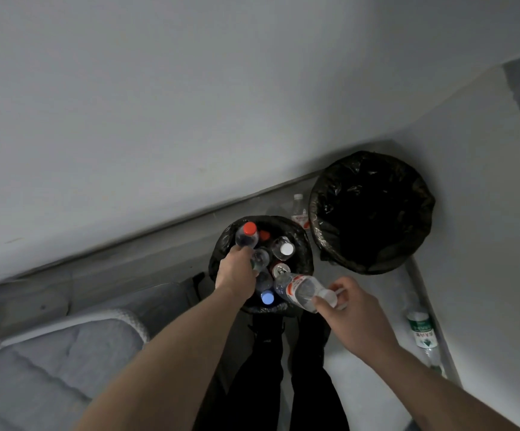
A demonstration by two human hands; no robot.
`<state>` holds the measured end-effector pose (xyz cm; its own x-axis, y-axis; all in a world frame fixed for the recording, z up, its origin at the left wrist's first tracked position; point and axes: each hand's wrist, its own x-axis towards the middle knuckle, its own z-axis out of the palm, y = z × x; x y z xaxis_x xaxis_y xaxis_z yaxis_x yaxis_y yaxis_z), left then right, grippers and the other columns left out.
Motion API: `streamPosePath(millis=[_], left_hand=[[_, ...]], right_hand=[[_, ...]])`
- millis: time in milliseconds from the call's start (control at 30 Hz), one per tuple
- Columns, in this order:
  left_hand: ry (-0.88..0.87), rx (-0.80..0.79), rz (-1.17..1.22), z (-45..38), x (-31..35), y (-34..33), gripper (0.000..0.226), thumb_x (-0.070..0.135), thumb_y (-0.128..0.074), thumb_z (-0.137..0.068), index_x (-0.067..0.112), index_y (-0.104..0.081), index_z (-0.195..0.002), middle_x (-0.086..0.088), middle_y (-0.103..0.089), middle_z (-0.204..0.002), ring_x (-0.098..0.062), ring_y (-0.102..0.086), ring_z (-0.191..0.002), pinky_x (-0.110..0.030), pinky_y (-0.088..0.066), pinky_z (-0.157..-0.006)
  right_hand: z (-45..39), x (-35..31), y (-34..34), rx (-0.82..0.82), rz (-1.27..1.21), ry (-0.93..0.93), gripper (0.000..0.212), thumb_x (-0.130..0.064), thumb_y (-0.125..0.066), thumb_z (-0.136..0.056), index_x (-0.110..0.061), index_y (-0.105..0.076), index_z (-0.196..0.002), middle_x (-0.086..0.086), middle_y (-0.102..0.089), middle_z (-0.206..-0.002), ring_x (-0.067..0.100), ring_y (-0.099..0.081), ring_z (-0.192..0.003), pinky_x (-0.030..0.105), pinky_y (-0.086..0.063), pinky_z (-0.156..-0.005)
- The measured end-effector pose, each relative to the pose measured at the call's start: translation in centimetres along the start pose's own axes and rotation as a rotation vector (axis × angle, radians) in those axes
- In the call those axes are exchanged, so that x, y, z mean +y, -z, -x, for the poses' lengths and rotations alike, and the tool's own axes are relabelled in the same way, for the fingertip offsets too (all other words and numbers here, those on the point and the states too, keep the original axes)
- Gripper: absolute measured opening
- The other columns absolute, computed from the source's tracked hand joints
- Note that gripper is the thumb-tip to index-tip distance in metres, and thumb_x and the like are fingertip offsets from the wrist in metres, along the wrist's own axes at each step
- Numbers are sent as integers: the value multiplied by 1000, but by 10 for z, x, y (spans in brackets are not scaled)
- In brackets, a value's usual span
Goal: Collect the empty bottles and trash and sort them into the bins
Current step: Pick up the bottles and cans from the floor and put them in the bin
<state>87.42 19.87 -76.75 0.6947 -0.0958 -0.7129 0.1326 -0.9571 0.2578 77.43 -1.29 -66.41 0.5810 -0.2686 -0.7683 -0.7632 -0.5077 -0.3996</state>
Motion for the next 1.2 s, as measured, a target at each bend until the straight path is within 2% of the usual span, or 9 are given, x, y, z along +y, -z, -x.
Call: streamPosePath(millis=[267, 333, 467, 567, 767, 900, 1000, 1133, 1200], left_hand=[[-102, 105, 79, 72, -45, 67, 36, 11, -59, -79, 30, -70, -107, 7, -64, -117, -26, -65, -101, -32, -49, -83], [-137, 131, 17, 87, -66, 85, 29, 14, -60, -80, 31, -67, -103, 10, -62, -117, -25, -65, -98, -34, -51, -80], [-163, 147, -151, 103, -113, 98, 25, 21, -68, -81, 30, -67, -104, 8, -62, -118, -28, -66, -98, -39, -49, -86], [-161, 174, -290, 107, -134, 92, 23, 39, -57, -83, 34, -66, -104, 12, -63, -114, -23, -66, -99, -38, -44, -91], [-211, 303, -309, 104, -126, 79, 15, 35, -50, -87, 32, -62, -95, 12, -65, -101, -19, -65, -90, -36, -44, -81], [-213, 325, -280, 101, -127, 76, 10, 31, -50, -85, 30, -59, -89, 10, -62, -91, -20, -64, -83, -35, -45, -75], [-200, 345, -260, 99, -127, 73, 12, 28, -46, -83, 29, -58, -84, 9, -61, -85, -21, -63, -77, -34, -43, -71], [-190, 352, -258, 100, -122, 73, 16, 28, -42, -83, 27, -58, -82, 8, -62, -83, -24, -63, -73, -33, -43, -68], [-187, 351, -255, 101, -122, 74, 18, 28, -41, -83, 27, -59, -82, 8, -63, -84, -25, -62, -72, -33, -42, -67]], right_hand=[[8, -21, -30, 55, 72, 120, 30, -53, -74, -83, -31, -57, -94, -14, -67, -78, 0, -62, -69, 28, -51, -58], [4, -25, -42, 51, 121, 126, 31, -55, -72, -83, -31, -56, -94, -13, -67, -81, 2, -61, -70, 25, -44, -55], [-11, -35, -64, 49, 213, 118, 36, -56, -70, -84, -30, -59, -107, -9, -69, -88, 16, -66, -81, 29, -48, -64], [-23, -42, -73, 6, 238, 96, 38, -53, -68, -89, -31, -59, -119, -8, -70, -97, 17, -66, -89, 29, -45, -67], [-41, -71, -100, -21, 258, 131, 38, -51, -68, -89, -26, -61, -116, -1, -71, -103, 22, -67, -93, 38, -56, -80], [-48, -87, -111, 13, 213, 99, 36, -52, -64, -92, -27, -60, -117, -2, -70, -107, 24, -67, -97, 33, -51, -74], [-48, -90, -109, 83, 255, 90, 34, -49, -50, -97, -23, -53, -119, 4, -67, -112, 29, -66, -96, 35, -48, -72], [-41, -80, -92, 132, 327, -7, 50, -49, -42, -96, -23, -41, -140, 11, -60, -122, 32, -63, -100, 37, -44, -73], [-36, -75, -83, 125, 369, -13, 53, -52, -44, -94, -23, -41, -139, 10, -57, -120, 31, -60, -95, 36, -40, -71]])
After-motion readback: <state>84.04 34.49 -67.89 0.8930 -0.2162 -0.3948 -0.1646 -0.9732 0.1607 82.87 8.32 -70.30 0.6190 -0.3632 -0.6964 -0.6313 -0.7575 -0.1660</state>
